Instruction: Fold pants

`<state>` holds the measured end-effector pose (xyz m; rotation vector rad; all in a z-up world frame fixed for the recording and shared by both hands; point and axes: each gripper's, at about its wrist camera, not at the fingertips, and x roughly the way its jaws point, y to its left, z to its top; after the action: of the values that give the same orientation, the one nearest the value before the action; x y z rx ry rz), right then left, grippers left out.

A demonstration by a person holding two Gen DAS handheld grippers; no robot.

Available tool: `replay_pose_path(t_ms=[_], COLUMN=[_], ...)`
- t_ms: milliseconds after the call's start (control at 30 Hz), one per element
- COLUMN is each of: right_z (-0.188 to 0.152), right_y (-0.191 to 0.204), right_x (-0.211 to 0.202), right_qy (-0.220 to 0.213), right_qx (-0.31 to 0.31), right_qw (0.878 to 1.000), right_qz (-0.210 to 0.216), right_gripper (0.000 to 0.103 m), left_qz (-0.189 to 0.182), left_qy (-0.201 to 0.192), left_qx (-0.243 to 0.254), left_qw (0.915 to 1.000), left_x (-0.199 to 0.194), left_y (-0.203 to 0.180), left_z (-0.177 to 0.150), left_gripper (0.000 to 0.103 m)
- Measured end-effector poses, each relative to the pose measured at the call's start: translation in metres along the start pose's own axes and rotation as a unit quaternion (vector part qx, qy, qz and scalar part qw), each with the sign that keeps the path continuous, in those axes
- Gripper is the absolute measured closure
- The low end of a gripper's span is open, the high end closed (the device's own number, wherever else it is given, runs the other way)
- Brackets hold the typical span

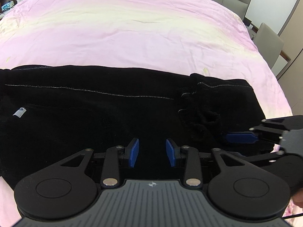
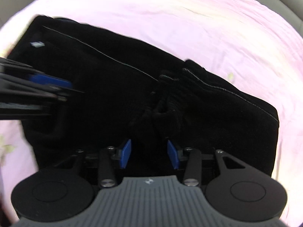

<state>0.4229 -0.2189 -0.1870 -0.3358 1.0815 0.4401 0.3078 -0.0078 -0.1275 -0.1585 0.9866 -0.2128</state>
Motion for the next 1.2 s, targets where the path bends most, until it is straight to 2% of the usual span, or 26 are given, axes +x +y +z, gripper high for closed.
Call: replay_pose_path(t_ms=[100,200,333,433,633,767,867,900,967,1133,1200], right_z=[0.001,-0.001,-0.008,-0.015,-0.018,-0.011,-0.01,-0.012,-0.019,-0.03,-0.032], right_y=[-0.016,-0.042,-0.087,-0.111,-0.127,-0.112,-0.099,-0.095,-0.086,-0.086,-0.087], right_x=[-0.022,-0.034,-0.028,-0.015,0.01,0.021,0.036,0.041,0.047,0.058,0.059], right_qy=[-0.016,-0.029,-0.031,-0.03,-0.042,-0.055,-0.046,-0.039,-0.028,-0.026,-0.029], right_qx=[0.013,0.034,0.092,0.124,0.158,0.169,0.167,0.167,0.165,0.173,0.18], right_qw=[1.0,0.999,0.994,0.99,0.986,0.983,0.981,0.98,0.979,0.976,0.974], right_qz=[0.005,-0.028,-0.06,-0.064,-0.015,0.04,0.09,0.102,0.115,0.131,0.134], right_gripper=[0.06,0.061,0.067,0.072,0.072,0.072,0.073,0.081,0.086,0.086,0.086], left_qz=[-0.003,-0.014,-0.027,-0.039,-0.061,-0.088,-0.101,-0.105,-0.111,-0.099,-0.083], left_qy=[-0.005,-0.011,-0.02,-0.018,-0.02,-0.004,0.006,0.013,0.028,0.063,0.077], left_qx=[-0.006,-0.011,-0.002,-0.007,-0.015,-0.025,-0.029,-0.031,-0.034,-0.023,-0.018], left_qw=[1.0,0.9998,0.9994,0.999,0.9979,0.9958,0.9944,0.9939,0.9928,0.9928,0.9934], left_x=[0.002,0.003,0.005,0.01,0.023,0.037,0.05,0.055,0.065,0.083,0.09], left_y=[-0.003,-0.007,-0.016,-0.017,-0.024,-0.031,-0.039,-0.041,-0.045,-0.057,-0.062], left_z=[0.004,0.01,0.022,0.034,0.056,0.062,0.06,0.059,0.056,0.044,0.038], left_gripper=[0.063,0.063,0.063,0.063,0.063,0.063,0.063,0.063,0.063,0.063,0.063])
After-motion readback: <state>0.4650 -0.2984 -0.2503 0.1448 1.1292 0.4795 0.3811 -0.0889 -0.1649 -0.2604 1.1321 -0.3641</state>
